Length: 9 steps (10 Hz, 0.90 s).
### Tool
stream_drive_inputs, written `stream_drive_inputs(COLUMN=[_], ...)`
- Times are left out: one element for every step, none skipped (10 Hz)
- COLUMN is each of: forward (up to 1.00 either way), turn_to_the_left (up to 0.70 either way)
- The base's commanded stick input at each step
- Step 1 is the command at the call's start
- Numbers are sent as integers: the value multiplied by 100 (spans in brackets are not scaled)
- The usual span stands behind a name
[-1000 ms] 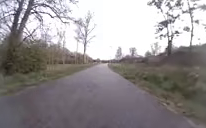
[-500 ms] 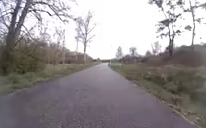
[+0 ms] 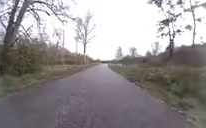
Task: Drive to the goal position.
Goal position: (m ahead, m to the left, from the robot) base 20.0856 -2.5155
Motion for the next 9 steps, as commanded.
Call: stream_drive_inputs(forward=[70,70,70,70,70,70,70,70,70], turn_to_the_left=[0,0,0,0,0,0,0,0,0])
